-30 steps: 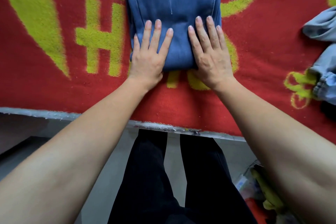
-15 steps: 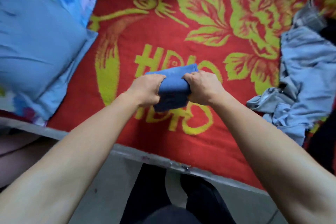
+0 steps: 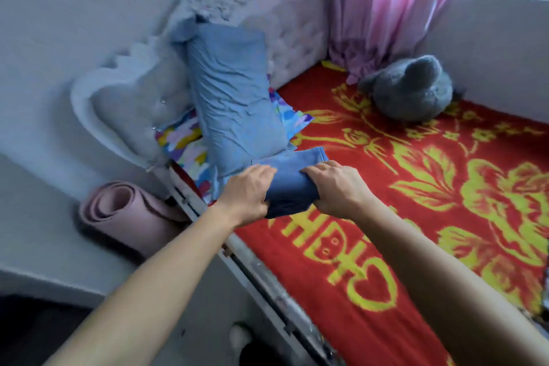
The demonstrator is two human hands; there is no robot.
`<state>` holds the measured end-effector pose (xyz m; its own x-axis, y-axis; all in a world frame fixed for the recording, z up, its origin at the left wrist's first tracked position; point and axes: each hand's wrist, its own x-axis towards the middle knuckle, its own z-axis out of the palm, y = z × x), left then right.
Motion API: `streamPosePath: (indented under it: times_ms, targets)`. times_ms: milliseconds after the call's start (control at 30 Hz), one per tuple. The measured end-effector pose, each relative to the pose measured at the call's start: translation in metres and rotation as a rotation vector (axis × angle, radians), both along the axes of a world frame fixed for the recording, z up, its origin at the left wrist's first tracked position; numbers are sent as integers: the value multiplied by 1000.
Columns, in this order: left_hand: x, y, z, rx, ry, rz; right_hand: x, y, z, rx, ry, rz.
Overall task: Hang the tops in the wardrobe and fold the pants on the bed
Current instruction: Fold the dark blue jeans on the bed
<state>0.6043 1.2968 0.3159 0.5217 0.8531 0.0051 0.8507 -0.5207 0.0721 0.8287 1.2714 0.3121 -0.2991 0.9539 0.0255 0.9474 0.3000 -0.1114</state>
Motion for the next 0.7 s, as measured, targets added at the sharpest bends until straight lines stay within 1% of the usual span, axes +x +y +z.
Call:
streamPosePath:
  times_ms: [100, 200, 267, 300, 367, 433, 700]
  targets:
    - [-60, -40, 32, 59, 23, 116, -56, -13, 26, 48, 28, 135]
    - [-124, -83, 66, 127, 70, 235, -120, -29, 55, 139, -2, 265]
    - [-148, -99, 78, 148, 77, 288, -145, -32, 68, 168, 11, 300]
    - [-191, -130, 95, 185, 66, 357, -189, -50, 85, 229, -9, 383]
    - [-223, -152, 109, 227, 1, 398, -221, -59, 101, 259, 10, 420]
    - [-276, -192, 133, 273, -39, 462, -280, -82, 126, 314, 24, 499]
    - [-512, -377, 222, 468, 19, 655, -534, -215, 225, 483, 64, 763]
